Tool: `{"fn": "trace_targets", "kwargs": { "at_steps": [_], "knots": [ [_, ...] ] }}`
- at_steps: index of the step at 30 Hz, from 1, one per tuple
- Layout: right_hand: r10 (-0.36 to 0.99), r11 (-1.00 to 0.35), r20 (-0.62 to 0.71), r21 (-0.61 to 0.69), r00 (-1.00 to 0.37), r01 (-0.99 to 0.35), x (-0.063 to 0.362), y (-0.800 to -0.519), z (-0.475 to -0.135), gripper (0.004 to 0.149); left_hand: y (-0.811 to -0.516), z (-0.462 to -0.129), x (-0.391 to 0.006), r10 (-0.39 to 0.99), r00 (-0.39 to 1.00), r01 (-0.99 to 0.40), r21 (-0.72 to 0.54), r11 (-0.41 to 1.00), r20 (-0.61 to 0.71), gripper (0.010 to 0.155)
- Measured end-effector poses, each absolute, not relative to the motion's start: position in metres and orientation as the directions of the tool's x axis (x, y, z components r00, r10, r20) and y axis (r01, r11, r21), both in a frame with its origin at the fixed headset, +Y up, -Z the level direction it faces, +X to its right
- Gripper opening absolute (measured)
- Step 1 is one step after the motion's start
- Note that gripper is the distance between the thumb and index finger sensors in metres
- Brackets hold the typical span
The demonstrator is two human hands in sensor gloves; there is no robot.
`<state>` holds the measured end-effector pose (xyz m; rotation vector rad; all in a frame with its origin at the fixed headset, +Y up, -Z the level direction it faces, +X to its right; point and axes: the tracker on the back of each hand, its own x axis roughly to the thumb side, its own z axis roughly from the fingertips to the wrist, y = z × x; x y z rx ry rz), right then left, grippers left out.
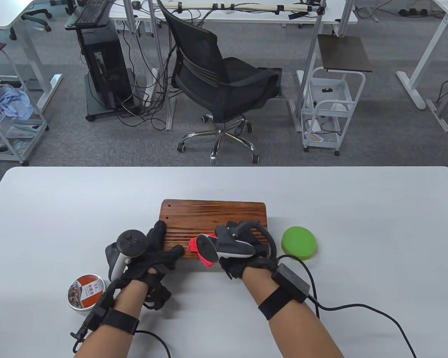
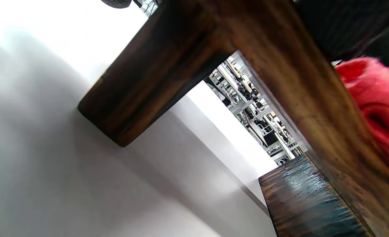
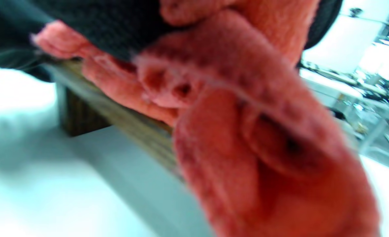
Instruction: Dip and apply wood wax on stool
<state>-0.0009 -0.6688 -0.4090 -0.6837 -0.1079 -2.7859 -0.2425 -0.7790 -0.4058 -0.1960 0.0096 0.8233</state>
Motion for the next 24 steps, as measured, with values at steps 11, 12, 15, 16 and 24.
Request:
{"fn": "trace_targets", "kwargs": {
  "at_steps": [11,12,15,16,24],
  "knots": [
    [-0.246,-0.957,0.612,-0.028,-0.752,0.290,-0.043,-0.671,-0.385,0.052,-0.779,-0.406,-0.243,0.733,0.675,-0.734,-0.172,0.657,-0.085,0.109],
    [-0.284,-0.946,0.602,-0.051,-0.746,0.319,-0.045,-0.671,-0.385,0.052,-0.779,-0.406,-0.243,0.733,0.675,-0.734,-0.174,0.656,-0.085,0.109],
    [-0.316,-0.935,0.549,-0.044,-0.774,0.351,-0.042,-0.668,-0.397,0.051,-0.779,-0.406,-0.243,0.732,0.676,-0.733,-0.176,0.657,-0.086,0.109],
    [-0.281,-0.947,0.499,-0.004,-0.820,0.322,-0.038,-0.668,-0.410,0.051,-0.779,-0.406,-0.243,0.734,0.673,-0.736,-0.174,0.654,-0.086,0.109],
    [-0.322,-0.935,0.425,-0.005,-0.846,0.354,-0.047,-0.672,-0.426,0.052,-0.779,-0.406,-0.243,0.736,0.671,-0.738,-0.173,0.652,-0.087,0.109]
  ]
}}
